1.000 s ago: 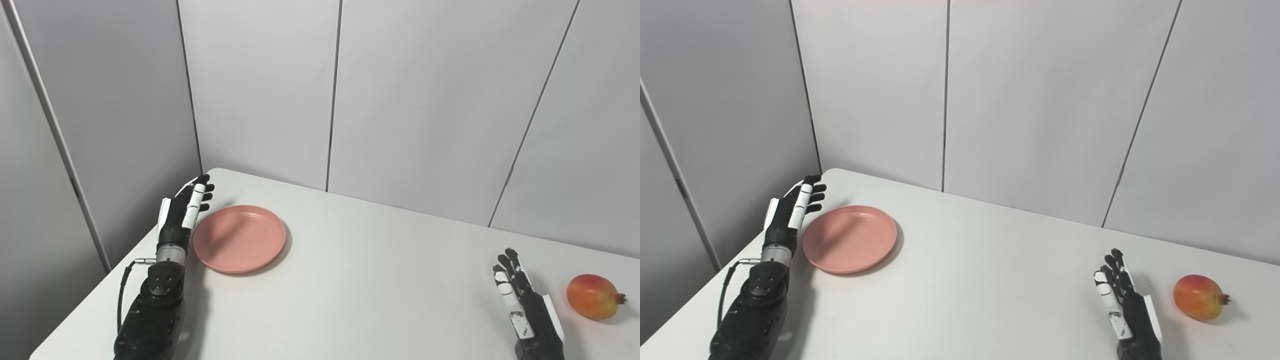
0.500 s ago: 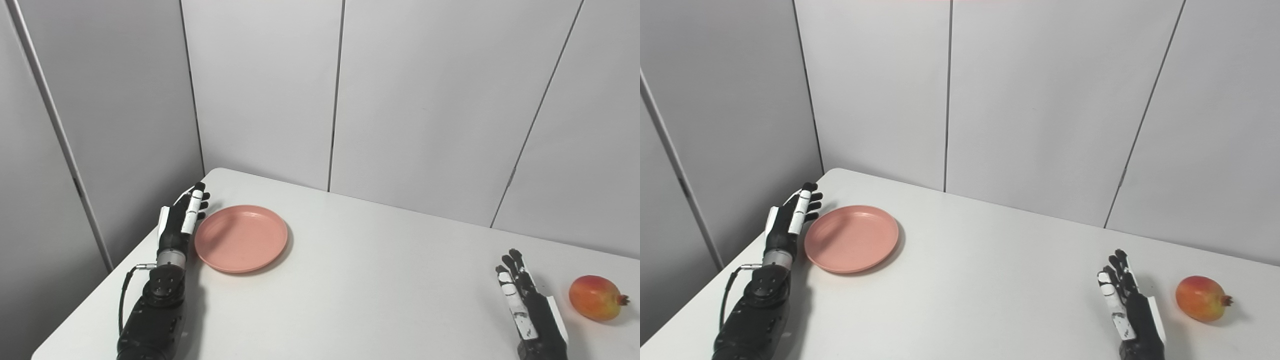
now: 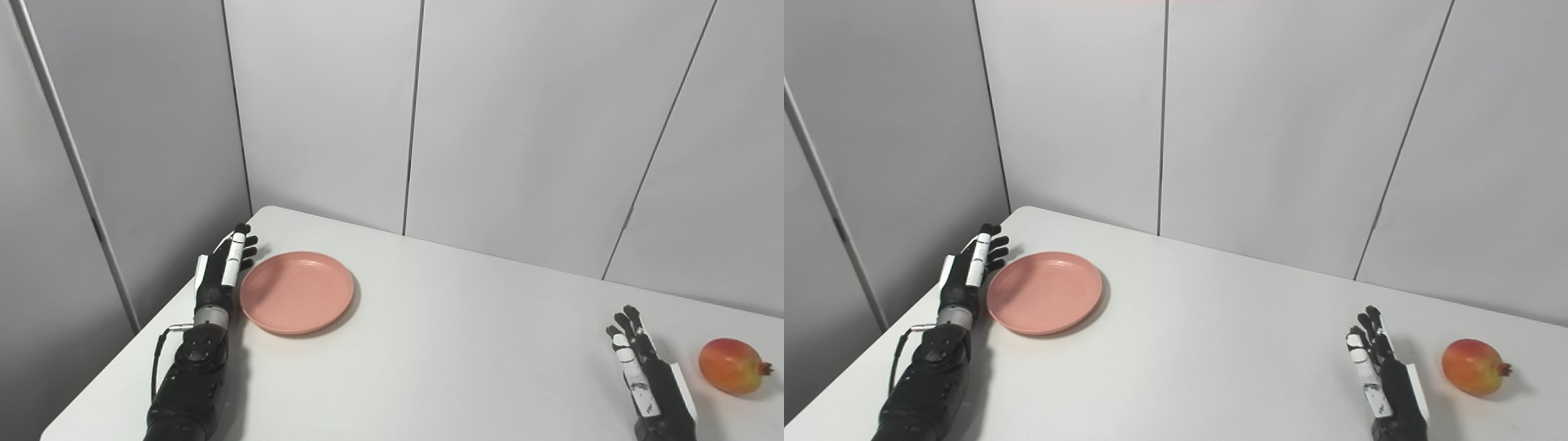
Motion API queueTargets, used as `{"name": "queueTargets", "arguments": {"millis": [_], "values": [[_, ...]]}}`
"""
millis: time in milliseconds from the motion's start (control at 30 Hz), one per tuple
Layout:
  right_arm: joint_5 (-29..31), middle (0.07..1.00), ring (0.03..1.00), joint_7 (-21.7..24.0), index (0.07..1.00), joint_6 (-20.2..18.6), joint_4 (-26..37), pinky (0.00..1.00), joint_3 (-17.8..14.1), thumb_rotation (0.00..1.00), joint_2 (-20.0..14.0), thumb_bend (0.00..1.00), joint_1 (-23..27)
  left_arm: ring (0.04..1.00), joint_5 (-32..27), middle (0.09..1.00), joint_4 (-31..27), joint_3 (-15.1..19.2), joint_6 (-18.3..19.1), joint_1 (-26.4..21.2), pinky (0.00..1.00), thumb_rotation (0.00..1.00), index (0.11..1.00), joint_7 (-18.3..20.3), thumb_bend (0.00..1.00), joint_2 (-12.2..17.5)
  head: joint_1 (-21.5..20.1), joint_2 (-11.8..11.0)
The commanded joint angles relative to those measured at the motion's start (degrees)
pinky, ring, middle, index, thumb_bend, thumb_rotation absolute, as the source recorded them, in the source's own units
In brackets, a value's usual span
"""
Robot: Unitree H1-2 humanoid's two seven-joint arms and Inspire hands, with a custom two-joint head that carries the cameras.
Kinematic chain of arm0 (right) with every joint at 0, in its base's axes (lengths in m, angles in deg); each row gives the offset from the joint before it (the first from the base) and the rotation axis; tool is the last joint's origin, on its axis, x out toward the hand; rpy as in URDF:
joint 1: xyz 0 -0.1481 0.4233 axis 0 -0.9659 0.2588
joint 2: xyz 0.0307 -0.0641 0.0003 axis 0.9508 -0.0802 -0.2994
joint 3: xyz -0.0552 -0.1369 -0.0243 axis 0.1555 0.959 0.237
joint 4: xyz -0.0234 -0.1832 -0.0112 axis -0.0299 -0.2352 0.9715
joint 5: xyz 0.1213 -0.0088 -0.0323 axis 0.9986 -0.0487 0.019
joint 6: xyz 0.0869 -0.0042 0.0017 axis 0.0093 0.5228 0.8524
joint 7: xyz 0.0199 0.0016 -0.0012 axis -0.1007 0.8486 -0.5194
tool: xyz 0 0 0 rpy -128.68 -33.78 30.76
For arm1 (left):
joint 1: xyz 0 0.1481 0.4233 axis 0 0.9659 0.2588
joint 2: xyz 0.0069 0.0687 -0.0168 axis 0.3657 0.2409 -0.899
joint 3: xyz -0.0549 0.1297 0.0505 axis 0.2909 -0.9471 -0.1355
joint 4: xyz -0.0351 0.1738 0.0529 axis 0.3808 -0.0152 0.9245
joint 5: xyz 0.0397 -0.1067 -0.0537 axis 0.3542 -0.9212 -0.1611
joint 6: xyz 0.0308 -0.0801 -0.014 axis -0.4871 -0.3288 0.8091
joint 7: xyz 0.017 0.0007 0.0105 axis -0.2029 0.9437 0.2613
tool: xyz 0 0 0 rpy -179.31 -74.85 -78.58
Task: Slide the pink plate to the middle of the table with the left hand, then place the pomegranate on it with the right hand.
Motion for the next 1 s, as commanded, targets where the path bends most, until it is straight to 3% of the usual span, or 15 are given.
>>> {"name": "queueTargets", "arguments": {"millis": [0, 400, 733, 967], "values": [[-0.21, 0.959, 0.933, -0.21, 0.976, 2.34, 0.57, 0.98, -0.41, 0.82, -0.65, 0.42, 1.13, 0.815, -1.85, 0.810, 1.50, -0.09, -2.71, -3.10, 0.80, 1.00, 0.805, 3.20, 0.71, 1.00, 0.00, 0.10], [0.73, 0.957, 0.938, 0.45, 0.979, 2.27, 1.03, 0.98, -0.66, 0.81, -0.76, 0.41, 0.98, 0.828, -9.46, 0.826, 1.42, 0.09, -1.41, -3.21, 0.81, 1.00, 0.822, 10.05, 0.72, -1.56, 0.14, 0.42], [0.58, 0.957, 0.928, 0.19, 0.978, 2.06, 0.98, 0.98, -0.81, 0.79, -0.82, 0.39, 1.12, 0.835, -7.32, 0.821, -1.14, -1.42, -1.41, -2.93, 0.83, 1.00, 0.808, 7.14, 0.72, -4.06, 0.19, 0.50], [0.79, 0.954, 0.927, 0.45, 0.978, 2.24, 0.83, 0.98, -0.83, 0.79, -0.85, 0.41, 1.13, 0.841, -8.02, 0.830, -2.69, -1.88, -1.38, -2.72, 0.82, 1.00, 0.813, 8.18, 0.72, -5.37, 0.30, 0.53]]}}
